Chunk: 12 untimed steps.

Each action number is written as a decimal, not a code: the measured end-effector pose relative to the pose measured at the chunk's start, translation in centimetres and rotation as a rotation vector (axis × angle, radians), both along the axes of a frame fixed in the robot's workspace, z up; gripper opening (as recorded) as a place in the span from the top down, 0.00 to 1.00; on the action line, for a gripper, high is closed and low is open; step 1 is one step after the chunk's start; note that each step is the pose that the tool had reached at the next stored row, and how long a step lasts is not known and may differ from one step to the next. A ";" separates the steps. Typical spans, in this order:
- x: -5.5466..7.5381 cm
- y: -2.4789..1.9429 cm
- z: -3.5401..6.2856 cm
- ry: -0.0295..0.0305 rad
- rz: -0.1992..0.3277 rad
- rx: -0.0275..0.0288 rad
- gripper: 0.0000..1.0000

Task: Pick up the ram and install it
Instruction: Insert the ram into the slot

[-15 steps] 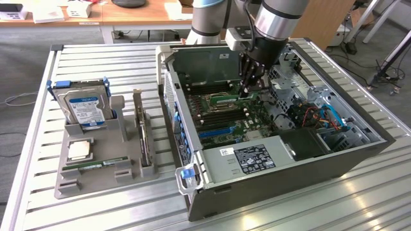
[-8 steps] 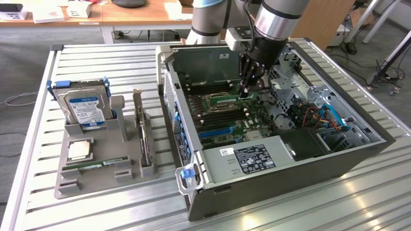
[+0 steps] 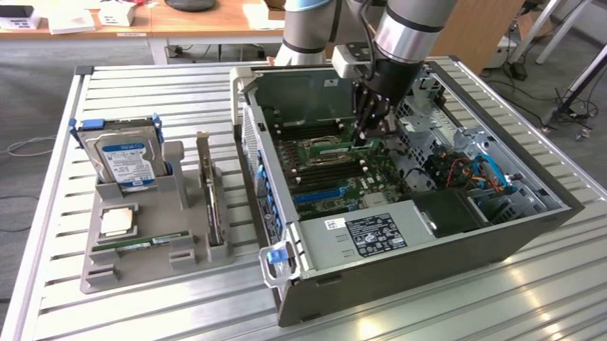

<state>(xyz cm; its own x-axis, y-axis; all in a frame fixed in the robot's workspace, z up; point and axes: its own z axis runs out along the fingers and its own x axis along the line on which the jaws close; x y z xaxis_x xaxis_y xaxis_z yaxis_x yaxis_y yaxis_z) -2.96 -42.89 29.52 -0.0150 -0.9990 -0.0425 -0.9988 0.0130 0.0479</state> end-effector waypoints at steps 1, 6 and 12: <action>0.0 0.00 -0.11 0.0000 0.000 0.0001 0.88; 0.0 0.00 -0.66 0.0000 0.000 0.0000 0.88; 0.0 0.00 -1.37 0.0000 0.000 0.0000 0.88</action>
<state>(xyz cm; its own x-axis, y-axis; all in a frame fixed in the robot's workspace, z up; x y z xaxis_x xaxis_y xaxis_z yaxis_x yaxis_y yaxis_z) -2.96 -42.89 28.16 -0.0150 -0.9990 -0.0425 -0.9988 0.0130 0.0479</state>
